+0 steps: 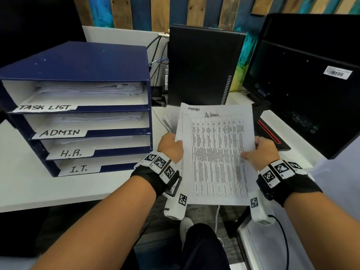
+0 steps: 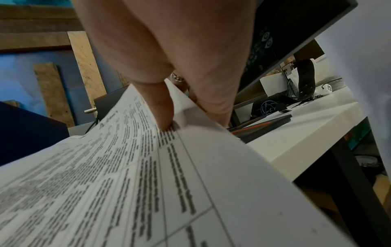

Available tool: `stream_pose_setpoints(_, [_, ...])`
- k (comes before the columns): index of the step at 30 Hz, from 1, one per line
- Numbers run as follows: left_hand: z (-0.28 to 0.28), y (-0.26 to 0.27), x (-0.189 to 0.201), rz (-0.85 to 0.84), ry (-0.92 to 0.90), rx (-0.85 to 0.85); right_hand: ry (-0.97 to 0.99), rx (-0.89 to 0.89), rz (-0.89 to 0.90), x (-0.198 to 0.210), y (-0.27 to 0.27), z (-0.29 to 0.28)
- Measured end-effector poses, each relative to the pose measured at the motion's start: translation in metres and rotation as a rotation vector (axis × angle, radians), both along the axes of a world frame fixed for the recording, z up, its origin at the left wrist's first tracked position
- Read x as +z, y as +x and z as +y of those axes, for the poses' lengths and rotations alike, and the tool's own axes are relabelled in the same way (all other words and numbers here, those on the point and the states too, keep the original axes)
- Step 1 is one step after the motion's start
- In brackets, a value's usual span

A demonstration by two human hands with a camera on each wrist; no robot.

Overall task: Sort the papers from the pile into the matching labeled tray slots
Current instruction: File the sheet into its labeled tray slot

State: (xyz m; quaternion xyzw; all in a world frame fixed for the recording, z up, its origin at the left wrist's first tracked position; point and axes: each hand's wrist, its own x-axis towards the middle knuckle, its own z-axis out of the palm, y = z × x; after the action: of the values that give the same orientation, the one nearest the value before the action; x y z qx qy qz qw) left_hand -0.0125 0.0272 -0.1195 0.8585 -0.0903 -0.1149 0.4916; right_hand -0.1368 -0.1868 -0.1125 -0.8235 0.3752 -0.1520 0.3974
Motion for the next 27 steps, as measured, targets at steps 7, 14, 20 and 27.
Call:
stream_pose_setpoints(7, [0.025,-0.023,0.004,0.0,-0.376,-0.012,0.203,0.161,-0.241,0.007,-0.015,0.016])
stream_pose_setpoints(14, [0.054,-0.047,0.001,-0.204,-0.309,0.082,0.307,0.268,-0.417,0.015,-0.04,0.052])
stream_pose_setpoints(20, [0.081,-0.068,-0.005,-0.101,-0.491,0.002,0.299,0.324,-0.482,0.006,-0.05,0.083])
stream_pose_setpoints(27, [0.129,-0.075,-0.016,-0.083,-0.47,0.046,0.431,0.336,-0.499,-0.001,-0.043,0.109])
